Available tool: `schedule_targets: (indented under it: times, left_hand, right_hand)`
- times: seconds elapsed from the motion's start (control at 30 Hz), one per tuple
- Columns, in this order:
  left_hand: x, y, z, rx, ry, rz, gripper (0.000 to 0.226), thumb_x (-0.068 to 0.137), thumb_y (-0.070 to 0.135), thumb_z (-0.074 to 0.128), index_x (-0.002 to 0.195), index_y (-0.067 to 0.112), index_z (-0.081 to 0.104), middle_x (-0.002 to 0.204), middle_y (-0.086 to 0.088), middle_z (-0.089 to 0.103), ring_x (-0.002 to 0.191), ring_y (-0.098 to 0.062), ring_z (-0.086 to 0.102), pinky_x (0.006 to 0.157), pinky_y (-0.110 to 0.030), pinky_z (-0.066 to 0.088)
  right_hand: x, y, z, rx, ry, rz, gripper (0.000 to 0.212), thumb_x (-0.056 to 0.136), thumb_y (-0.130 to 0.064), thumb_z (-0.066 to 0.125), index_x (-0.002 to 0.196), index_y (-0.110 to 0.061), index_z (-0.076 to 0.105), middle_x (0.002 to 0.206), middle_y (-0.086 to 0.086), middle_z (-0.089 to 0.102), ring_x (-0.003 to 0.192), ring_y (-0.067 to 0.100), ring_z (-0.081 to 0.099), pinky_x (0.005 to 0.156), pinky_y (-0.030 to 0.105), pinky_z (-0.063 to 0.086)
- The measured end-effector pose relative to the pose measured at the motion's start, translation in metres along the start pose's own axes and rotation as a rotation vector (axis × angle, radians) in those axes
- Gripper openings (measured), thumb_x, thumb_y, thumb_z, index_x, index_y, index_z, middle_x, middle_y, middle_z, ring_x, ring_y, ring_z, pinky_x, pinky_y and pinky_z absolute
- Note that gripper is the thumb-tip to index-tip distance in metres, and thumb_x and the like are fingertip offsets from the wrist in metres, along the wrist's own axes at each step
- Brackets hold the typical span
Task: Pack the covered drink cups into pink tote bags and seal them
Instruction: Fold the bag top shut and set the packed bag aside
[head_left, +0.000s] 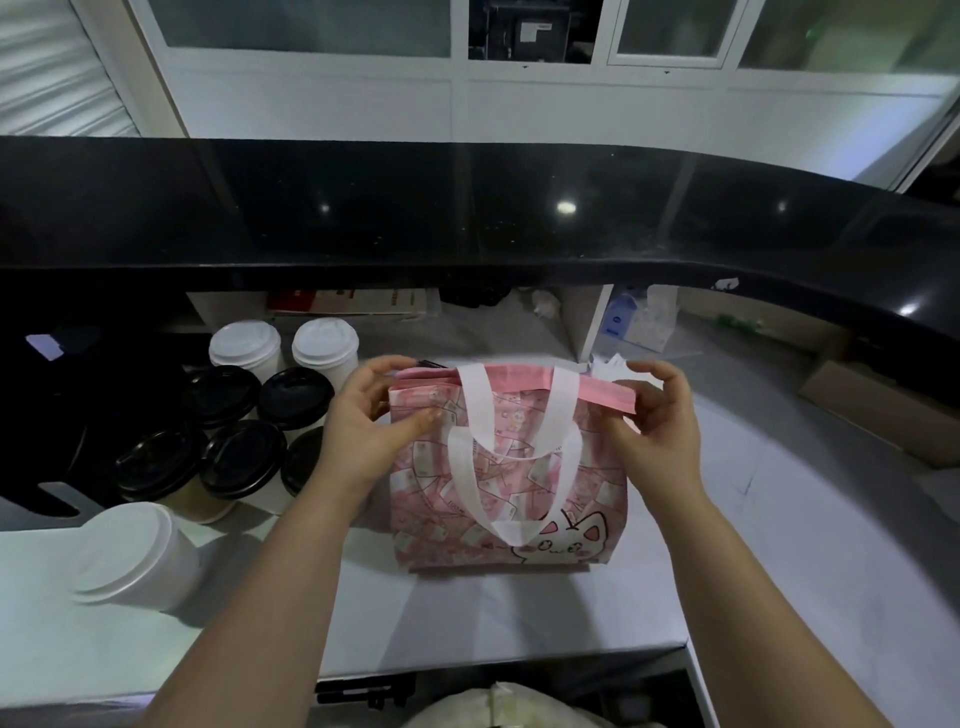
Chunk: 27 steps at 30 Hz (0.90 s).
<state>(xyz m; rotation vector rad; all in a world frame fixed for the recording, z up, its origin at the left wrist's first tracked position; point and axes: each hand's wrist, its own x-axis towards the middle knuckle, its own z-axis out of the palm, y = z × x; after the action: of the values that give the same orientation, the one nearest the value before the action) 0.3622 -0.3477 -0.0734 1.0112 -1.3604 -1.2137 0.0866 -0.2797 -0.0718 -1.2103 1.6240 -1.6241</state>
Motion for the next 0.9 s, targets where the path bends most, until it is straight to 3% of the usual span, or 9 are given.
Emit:
schedule_targets:
  times: [0.07, 0.13, 0.23, 0.33, 0.5, 0.6, 0.67, 0.77, 0.9]
  left_hand:
    - [0.001, 0.001, 0.002, 0.060, 0.029, 0.011, 0.047, 0.062, 0.022, 0.088, 0.099, 0.043, 0.068, 0.103, 0.009, 0.073, 0.098, -0.012, 0.069, 0.078, -0.027, 0.056]
    - [0.002, -0.001, 0.001, 0.077, 0.045, 0.008, 0.044, 0.066, 0.015, 0.088, 0.096, 0.041, 0.070, 0.101, 0.008, 0.074, 0.098, -0.014, 0.069, 0.081, -0.032, 0.056]
    - [0.002, -0.001, -0.001, 0.093, 0.055, 0.026, 0.041, 0.067, 0.012, 0.087, 0.095, 0.039, 0.071, 0.098, 0.008, 0.074, 0.095, -0.012, 0.070, 0.078, -0.028, 0.058]
    - [0.001, -0.001, 0.001, 0.120, 0.086, 0.041, 0.039, 0.070, 0.012, 0.086, 0.092, 0.039, 0.071, 0.095, 0.009, 0.074, 0.091, -0.009, 0.069, 0.072, -0.023, 0.057]
    - [-0.001, -0.003, 0.004, 0.136, 0.105, 0.030, 0.039, 0.070, 0.010, 0.086, 0.090, 0.040, 0.072, 0.092, 0.010, 0.075, 0.088, -0.006, 0.069, 0.071, -0.024, 0.056]
    - [0.000, -0.003, 0.005, 0.156, 0.095, 0.027, 0.034, 0.071, 0.012, 0.086, 0.092, 0.034, 0.072, 0.092, 0.009, 0.074, 0.089, -0.008, 0.069, 0.074, -0.027, 0.057]
    - [-0.001, -0.003, 0.006, 0.168, 0.088, 0.033, 0.032, 0.070, 0.012, 0.086, 0.090, 0.032, 0.072, 0.090, 0.008, 0.074, 0.088, -0.008, 0.069, 0.077, -0.030, 0.058]
    - [-0.001, -0.002, 0.006, 0.190, 0.094, 0.039, 0.028, 0.070, 0.012, 0.086, 0.087, 0.030, 0.072, 0.087, 0.007, 0.074, 0.086, -0.009, 0.069, 0.077, -0.031, 0.058]
    - [-0.002, -0.002, 0.006, 0.193, 0.112, 0.025, 0.031, 0.072, 0.009, 0.085, 0.087, 0.033, 0.072, 0.087, 0.008, 0.074, 0.085, -0.008, 0.069, 0.077, -0.031, 0.059]
  right_hand:
    - [0.000, -0.006, -0.002, -0.213, -0.039, -0.122, 0.054, 0.083, -0.006, 0.072, 0.107, -0.049, 0.050, 0.094, -0.023, 0.065, 0.092, -0.003, 0.061, 0.074, 0.012, 0.049]
    - [0.004, -0.015, -0.004, -0.415, -0.073, -0.313, 0.051, 0.082, -0.006, 0.073, 0.110, -0.045, 0.057, 0.099, -0.027, 0.059, 0.093, -0.005, 0.055, 0.077, 0.007, 0.041]
    - [0.012, -0.024, -0.003, -0.599, -0.121, -0.566, 0.029, 0.082, -0.001, 0.072, 0.107, -0.016, 0.070, 0.106, -0.007, 0.062, 0.094, 0.004, 0.053, 0.080, 0.015, 0.045]
    - [0.014, -0.026, 0.001, -0.616, -0.115, -0.647, 0.020, 0.082, 0.003, 0.071, 0.098, -0.008, 0.075, 0.105, 0.002, 0.068, 0.096, 0.008, 0.056, 0.081, 0.022, 0.047]
    - [0.014, -0.030, 0.003, -0.400, -0.061, -0.477, 0.028, 0.080, 0.008, 0.070, 0.087, -0.019, 0.076, 0.092, -0.013, 0.067, 0.089, 0.002, 0.059, 0.074, 0.006, 0.043]
    - [0.015, -0.041, 0.006, -0.265, -0.069, -0.316, 0.037, 0.084, -0.005, 0.071, 0.080, -0.041, 0.070, 0.086, -0.018, 0.069, 0.084, 0.004, 0.062, 0.068, 0.015, 0.051]
    - [0.017, -0.045, 0.010, -0.228, -0.057, -0.233, 0.035, 0.086, -0.012, 0.069, 0.078, -0.045, 0.069, 0.085, -0.019, 0.069, 0.082, 0.005, 0.064, 0.070, 0.023, 0.055]
    - [0.020, -0.052, 0.016, -0.198, -0.045, -0.165, 0.033, 0.088, -0.015, 0.068, 0.076, -0.047, 0.068, 0.083, -0.020, 0.070, 0.080, 0.004, 0.066, 0.070, 0.027, 0.057]
    - [0.023, -0.055, 0.022, -0.090, -0.054, -0.103, 0.028, 0.090, -0.014, 0.066, 0.076, -0.038, 0.070, 0.079, -0.015, 0.073, 0.074, 0.005, 0.070, 0.064, 0.020, 0.057]
